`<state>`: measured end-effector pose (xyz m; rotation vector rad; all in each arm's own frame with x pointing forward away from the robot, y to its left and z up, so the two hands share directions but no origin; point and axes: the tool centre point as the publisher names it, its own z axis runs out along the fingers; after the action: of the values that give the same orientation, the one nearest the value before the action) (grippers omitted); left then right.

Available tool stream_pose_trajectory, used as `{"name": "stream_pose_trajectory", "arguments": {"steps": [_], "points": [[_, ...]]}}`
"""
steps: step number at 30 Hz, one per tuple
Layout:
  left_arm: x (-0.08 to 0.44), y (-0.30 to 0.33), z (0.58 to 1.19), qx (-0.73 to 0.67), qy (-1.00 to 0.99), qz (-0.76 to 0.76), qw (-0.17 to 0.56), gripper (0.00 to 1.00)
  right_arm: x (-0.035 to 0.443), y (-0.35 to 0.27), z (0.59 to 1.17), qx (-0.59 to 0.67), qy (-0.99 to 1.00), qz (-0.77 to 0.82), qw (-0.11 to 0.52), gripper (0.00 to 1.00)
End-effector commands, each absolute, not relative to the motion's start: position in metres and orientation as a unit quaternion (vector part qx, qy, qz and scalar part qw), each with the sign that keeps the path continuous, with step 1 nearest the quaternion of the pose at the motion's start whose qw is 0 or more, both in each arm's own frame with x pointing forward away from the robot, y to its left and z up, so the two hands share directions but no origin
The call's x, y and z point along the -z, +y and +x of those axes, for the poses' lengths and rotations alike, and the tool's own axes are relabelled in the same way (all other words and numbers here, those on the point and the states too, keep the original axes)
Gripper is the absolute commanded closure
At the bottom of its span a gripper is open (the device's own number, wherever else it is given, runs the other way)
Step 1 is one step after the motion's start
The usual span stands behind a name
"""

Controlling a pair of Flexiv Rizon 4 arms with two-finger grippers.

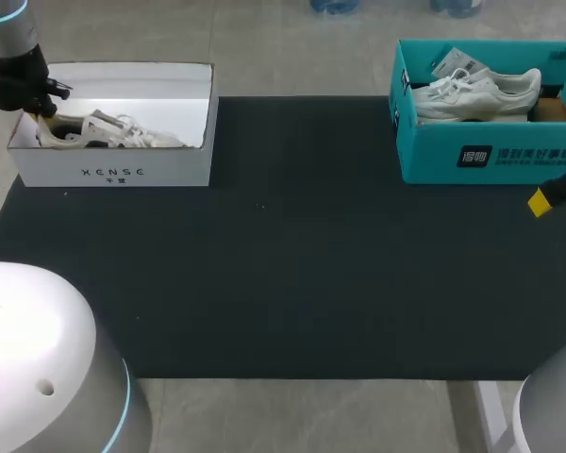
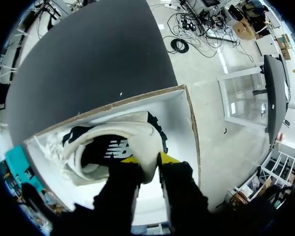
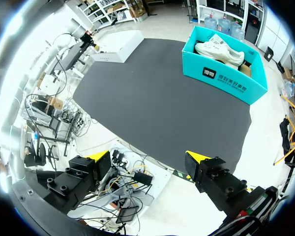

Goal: Take the shoe out of the shoebox, open the shoe tongue, remove and reinsert the insole, then place the shoe into the shoebox

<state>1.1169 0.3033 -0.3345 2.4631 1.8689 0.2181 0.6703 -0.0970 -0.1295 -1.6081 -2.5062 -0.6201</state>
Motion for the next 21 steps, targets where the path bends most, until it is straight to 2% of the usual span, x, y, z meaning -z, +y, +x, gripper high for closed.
{"name": "stream_pose_trajectory", "arguments": {"steps": [1, 2, 17, 21], "points": [[0.329, 0.306, 1.115, -0.071, 0.600, 0.796, 0.025, 0.16, 0.130, -0.096, 0.673, 0.202, -0.823, -0.528, 0.052, 0.00], [0.327, 0.306, 1.115, -0.072, 0.600, 0.796, 0.027, 0.00, 0.130, -0.096, 0.673, 0.202, -0.823, -0.528, 0.052, 0.00], [0.253, 0.286, 1.096, -0.067, 0.601, 0.790, 0.098, 0.00, 0.130, -0.096, 0.673, 0.202, -0.823, -0.528, 0.052, 0.00], [0.243, 0.280, 1.086, -0.077, 0.601, 0.791, 0.087, 0.00, 0.130, -0.096, 0.673, 0.202, -0.823, -0.528, 0.052, 0.00]]}}
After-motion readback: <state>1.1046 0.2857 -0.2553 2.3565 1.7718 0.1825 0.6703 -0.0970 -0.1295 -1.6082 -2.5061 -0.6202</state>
